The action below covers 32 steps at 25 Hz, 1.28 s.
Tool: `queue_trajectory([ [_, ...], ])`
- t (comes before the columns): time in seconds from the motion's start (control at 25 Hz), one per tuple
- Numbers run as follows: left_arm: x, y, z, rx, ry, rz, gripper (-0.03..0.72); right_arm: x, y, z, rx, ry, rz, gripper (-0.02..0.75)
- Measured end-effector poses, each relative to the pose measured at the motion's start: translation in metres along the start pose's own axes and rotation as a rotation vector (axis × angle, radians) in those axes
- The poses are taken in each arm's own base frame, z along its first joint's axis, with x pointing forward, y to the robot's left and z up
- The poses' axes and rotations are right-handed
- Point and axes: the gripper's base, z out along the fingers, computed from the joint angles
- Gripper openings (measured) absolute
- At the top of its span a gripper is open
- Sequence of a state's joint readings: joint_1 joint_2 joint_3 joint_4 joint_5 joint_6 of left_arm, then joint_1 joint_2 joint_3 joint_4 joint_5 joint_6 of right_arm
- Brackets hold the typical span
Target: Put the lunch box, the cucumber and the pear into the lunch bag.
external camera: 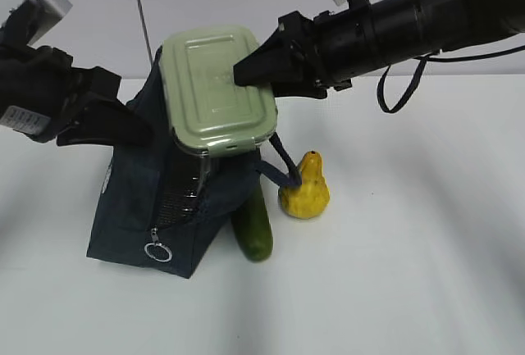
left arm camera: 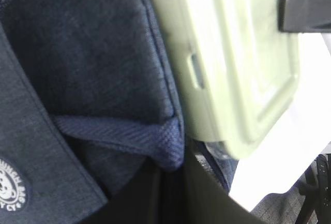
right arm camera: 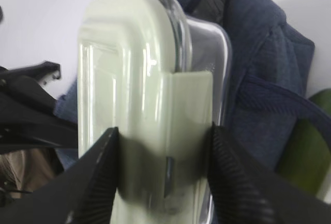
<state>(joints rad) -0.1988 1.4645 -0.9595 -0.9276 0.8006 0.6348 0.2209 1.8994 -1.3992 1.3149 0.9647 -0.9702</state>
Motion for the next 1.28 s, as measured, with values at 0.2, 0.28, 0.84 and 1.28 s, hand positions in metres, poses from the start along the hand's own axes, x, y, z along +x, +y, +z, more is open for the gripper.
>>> queue_trajectory([
  [0.2, 0.000, 0.000, 0.000, 0.002, -0.001, -0.002, 0.003, 0.007, -0.008, 0.002, 0.046, 0.072, -0.027, 0.386],
  [0.28, 0.000, 0.000, 0.000, 0.004, -0.002, -0.004, 0.003, 0.009, -0.010, 0.002, 0.066, 0.098, -0.037, 0.386],
  [0.84, 0.000, -0.001, 0.000, 0.011, -0.003, -0.010, 0.001, 0.022, -0.020, -0.002, 0.176, 0.250, -0.063, 0.385],
  [1.28, -0.003, -0.006, 0.000, 0.071, -0.033, -0.034, 0.001, 0.018, -0.026, 0.004, 0.181, 0.176, 0.035, 0.385],
])
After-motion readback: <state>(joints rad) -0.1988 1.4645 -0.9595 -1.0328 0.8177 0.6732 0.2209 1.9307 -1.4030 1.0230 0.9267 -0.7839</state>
